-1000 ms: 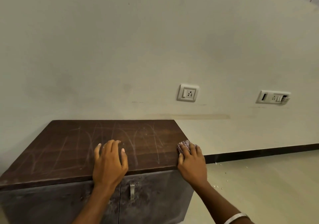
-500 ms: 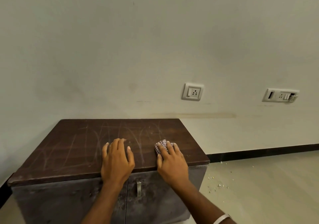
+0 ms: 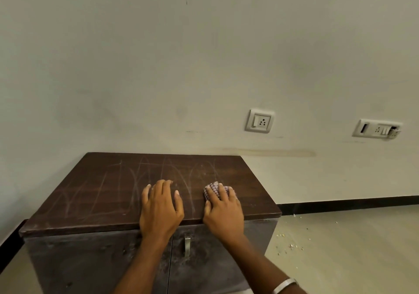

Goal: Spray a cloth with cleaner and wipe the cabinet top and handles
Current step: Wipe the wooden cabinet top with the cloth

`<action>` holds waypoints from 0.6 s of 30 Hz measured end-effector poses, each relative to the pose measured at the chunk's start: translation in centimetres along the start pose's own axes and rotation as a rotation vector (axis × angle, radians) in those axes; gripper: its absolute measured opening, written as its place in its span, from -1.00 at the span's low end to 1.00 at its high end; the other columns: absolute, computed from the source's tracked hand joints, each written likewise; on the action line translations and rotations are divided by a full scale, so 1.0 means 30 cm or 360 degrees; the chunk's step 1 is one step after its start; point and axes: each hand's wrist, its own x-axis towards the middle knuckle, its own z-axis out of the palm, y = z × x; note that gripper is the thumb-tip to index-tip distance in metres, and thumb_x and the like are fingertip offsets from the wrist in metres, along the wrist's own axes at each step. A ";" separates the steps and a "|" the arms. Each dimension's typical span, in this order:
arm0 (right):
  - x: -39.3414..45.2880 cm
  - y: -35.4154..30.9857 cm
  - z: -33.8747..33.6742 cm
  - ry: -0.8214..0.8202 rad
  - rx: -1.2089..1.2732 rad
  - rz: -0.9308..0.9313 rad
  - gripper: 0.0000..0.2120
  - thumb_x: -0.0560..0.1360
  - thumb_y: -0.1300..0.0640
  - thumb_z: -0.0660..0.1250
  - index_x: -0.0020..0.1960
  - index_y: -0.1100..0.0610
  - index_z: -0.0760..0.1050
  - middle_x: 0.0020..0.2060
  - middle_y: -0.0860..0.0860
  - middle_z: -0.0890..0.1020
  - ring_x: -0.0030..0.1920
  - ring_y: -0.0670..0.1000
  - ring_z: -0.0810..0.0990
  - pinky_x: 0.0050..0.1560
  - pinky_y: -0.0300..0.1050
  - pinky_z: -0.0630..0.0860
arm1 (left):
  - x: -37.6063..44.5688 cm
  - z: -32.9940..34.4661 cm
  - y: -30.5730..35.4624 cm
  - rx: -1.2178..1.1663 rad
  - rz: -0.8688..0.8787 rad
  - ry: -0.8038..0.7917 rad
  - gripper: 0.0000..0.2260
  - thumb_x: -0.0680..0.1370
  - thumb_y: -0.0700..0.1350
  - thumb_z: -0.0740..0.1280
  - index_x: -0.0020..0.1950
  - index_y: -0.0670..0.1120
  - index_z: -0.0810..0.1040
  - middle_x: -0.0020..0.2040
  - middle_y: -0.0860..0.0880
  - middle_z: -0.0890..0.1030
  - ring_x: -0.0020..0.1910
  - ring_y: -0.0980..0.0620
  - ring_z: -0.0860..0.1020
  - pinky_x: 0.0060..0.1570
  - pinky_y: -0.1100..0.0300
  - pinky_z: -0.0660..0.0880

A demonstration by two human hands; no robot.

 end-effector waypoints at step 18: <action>0.039 0.117 -0.034 -0.0018 -0.0055 0.0186 -0.51 0.61 -0.10 -0.01 0.54 -0.12 0.12 0.56 0.00 0.13 0.55 0.12 0.01 0.54 0.06 0.00 | 0.000 0.004 0.000 0.0013 0.0012 0.0018 -0.60 0.56 0.04 0.05 0.17 -0.14 0.55 0.09 -0.05 0.59 0.09 -0.04 0.56 0.36 -0.04 0.28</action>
